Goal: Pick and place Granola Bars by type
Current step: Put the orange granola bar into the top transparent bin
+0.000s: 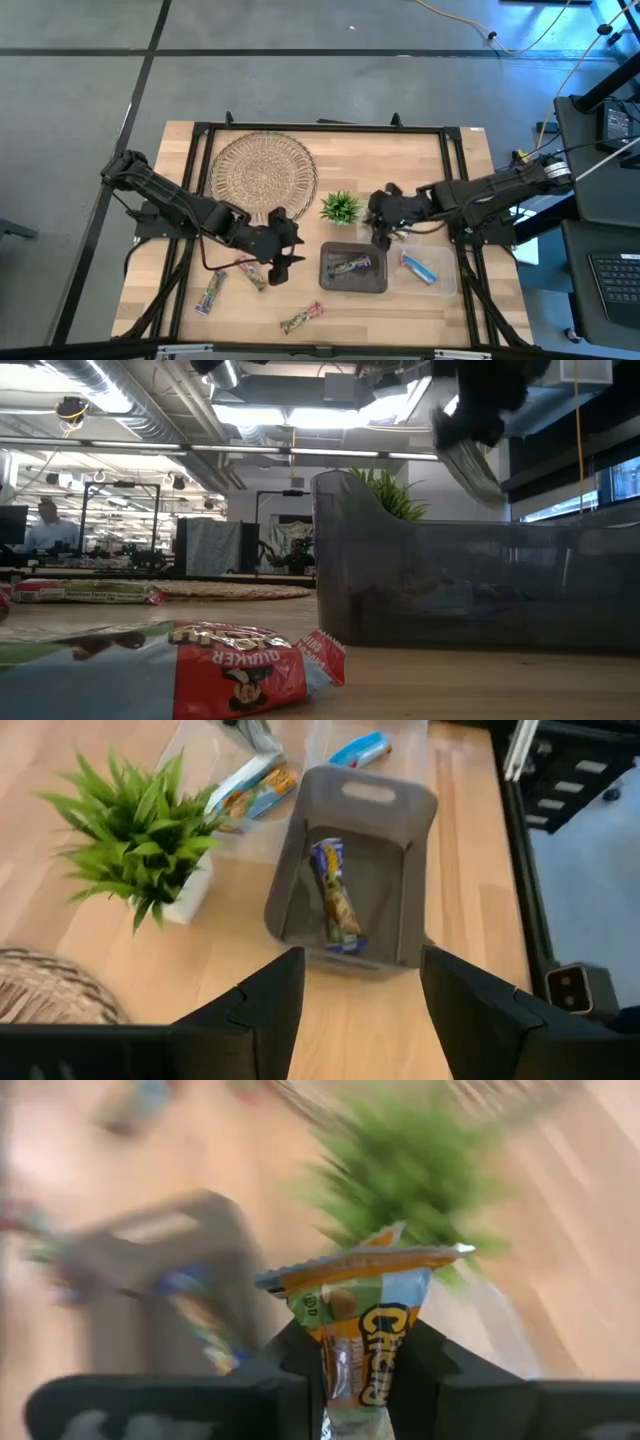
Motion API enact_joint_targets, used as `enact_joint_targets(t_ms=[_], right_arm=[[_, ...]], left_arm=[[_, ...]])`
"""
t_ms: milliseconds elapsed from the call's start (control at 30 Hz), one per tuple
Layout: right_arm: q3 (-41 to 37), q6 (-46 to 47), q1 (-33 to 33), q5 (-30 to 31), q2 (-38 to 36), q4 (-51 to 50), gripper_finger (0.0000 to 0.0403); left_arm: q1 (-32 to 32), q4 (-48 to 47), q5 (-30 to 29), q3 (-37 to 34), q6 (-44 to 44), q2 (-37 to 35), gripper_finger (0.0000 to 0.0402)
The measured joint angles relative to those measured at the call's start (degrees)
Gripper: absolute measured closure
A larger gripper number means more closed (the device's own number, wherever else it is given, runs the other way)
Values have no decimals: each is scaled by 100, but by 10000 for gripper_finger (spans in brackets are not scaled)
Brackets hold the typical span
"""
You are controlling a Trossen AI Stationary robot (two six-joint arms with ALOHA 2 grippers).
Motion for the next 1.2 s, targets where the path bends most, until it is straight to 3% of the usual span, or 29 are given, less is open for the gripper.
enact_joint_targets(t_ms=[233,667,967,1200], right_arm=[[0,795,-248,206,87,-1442,323],[0,753,-272,187,1180,-1738,323],[0,754,-273,-4,1566,-1782,323],[0,774,-274,-221,1547,-1772,316]], left_arm=[[3,-254,13,0,-98,-2,208],[3,-1115,77,-528,-786,0,217],[36,-2260,-492,-1018,-1973,2,217],[147,-2269,-28,-1823,-2959,2,217]])
